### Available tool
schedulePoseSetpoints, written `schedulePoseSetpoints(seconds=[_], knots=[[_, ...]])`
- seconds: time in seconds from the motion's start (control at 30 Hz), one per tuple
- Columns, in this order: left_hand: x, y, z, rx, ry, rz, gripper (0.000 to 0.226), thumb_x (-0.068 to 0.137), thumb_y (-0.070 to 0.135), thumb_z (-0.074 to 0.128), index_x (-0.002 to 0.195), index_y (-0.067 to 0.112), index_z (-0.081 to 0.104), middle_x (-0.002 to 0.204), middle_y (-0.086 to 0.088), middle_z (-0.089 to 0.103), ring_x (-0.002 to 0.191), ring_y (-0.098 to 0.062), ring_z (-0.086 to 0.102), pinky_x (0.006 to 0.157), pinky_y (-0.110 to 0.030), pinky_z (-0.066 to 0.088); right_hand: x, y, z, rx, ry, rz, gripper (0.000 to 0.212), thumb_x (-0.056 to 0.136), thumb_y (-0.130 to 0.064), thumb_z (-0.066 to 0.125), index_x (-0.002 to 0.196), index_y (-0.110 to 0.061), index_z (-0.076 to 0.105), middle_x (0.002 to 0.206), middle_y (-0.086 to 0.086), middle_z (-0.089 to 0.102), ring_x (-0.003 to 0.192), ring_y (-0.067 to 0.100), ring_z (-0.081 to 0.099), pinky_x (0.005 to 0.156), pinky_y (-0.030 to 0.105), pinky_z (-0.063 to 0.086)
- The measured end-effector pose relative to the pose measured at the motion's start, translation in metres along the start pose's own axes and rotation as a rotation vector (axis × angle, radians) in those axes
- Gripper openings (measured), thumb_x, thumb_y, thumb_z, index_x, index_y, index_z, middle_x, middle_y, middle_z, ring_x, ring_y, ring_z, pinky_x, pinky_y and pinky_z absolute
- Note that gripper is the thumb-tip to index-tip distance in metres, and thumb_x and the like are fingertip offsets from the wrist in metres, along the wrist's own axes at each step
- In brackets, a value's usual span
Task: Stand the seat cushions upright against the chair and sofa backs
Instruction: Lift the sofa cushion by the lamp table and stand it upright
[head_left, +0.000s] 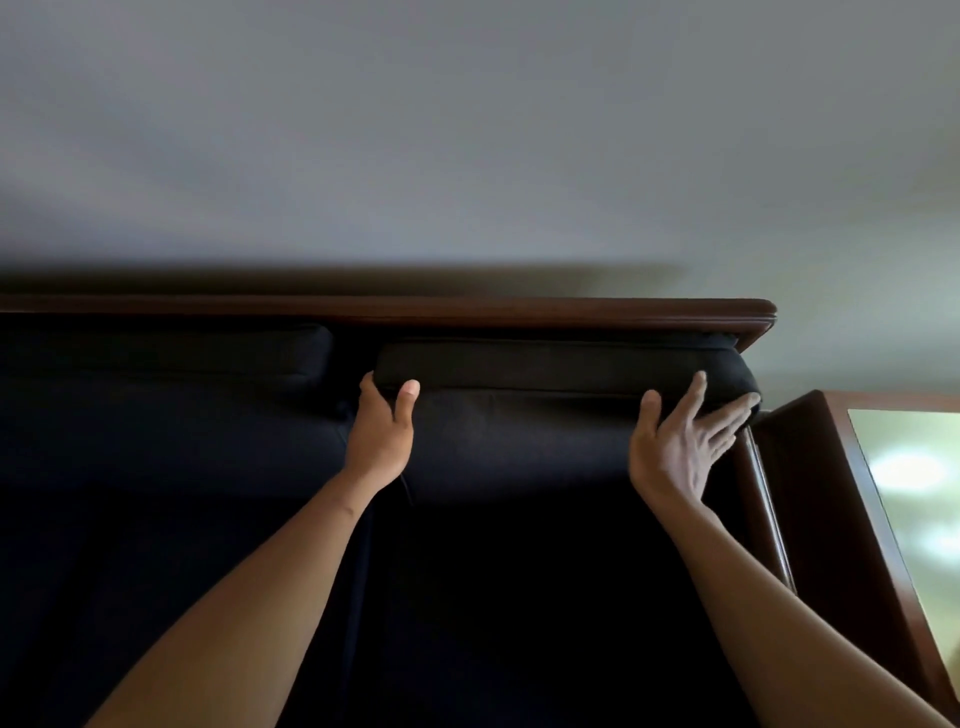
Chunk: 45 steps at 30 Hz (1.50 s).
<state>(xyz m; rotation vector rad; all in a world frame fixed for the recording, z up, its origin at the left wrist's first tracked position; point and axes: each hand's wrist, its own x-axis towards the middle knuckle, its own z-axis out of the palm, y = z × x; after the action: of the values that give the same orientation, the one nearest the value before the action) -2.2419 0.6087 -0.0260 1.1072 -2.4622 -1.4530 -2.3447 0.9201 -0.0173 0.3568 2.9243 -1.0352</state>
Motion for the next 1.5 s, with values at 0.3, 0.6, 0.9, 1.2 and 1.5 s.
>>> schedulePoseSetpoints(seconds=[0.3,0.6,0.9,1.2,1.5], knots=[[-0.051,-0.051,-0.108,0.063,0.113,0.082,0.037,0.109,0.034,0.053,0.142,0.018,0.060,0.144,0.003,0.057,0.127,-0.009,0.053,0.106,-0.030,0.042,-0.115,-0.096,0.056,-0.199,-0.269,-0.443,0.064,0.106,-0.049,0.038,0.161,-0.017,0.027,0.173,0.006,-0.003,0.157,0.024,-0.020,0.125,0.044,-0.014],[0.025,-0.138,-0.299,-0.087,0.308,-0.056,0.043,0.107,0.037,0.057,0.145,0.018,0.054,0.153,-0.003,0.041,0.132,-0.019,0.051,0.105,-0.036,0.044,-0.214,-0.241,0.161,0.101,-0.435,-0.357,0.063,0.105,-0.046,0.045,0.160,-0.019,0.030,0.168,0.001,0.023,0.155,0.021,0.021,0.120,0.043,0.030],[0.148,-0.204,-0.433,-0.174,0.345,-0.238,0.093,0.104,0.057,0.053,0.169,0.017,0.000,0.176,-0.008,0.004,0.160,-0.031,0.018,0.124,-0.046,0.026,-0.236,-0.300,0.242,0.216,-0.170,0.014,0.060,0.108,-0.028,0.042,0.163,-0.021,0.020,0.159,0.018,0.036,0.135,0.042,0.046,0.103,0.045,0.038],[0.196,-0.232,-0.457,-0.306,0.219,-0.258,0.041,0.103,0.051,0.059,0.130,0.020,0.058,0.116,0.002,0.062,0.110,-0.023,0.061,0.088,-0.038,0.041,-0.230,-0.287,0.259,0.236,0.073,0.260,0.027,0.105,-0.017,0.038,0.118,-0.003,0.057,0.109,0.030,0.064,0.106,0.046,0.055,0.082,0.044,0.037],[0.206,-0.239,-0.463,-0.345,0.256,-0.270,0.058,0.103,0.053,0.056,0.148,0.017,0.049,0.134,-0.001,0.055,0.120,-0.023,0.053,0.099,-0.039,0.039,-0.241,-0.302,0.266,0.282,0.103,0.265,0.021,0.103,-0.013,0.034,0.106,-0.004,0.052,0.090,0.018,0.053,0.082,0.035,0.049,0.070,0.036,0.032]])
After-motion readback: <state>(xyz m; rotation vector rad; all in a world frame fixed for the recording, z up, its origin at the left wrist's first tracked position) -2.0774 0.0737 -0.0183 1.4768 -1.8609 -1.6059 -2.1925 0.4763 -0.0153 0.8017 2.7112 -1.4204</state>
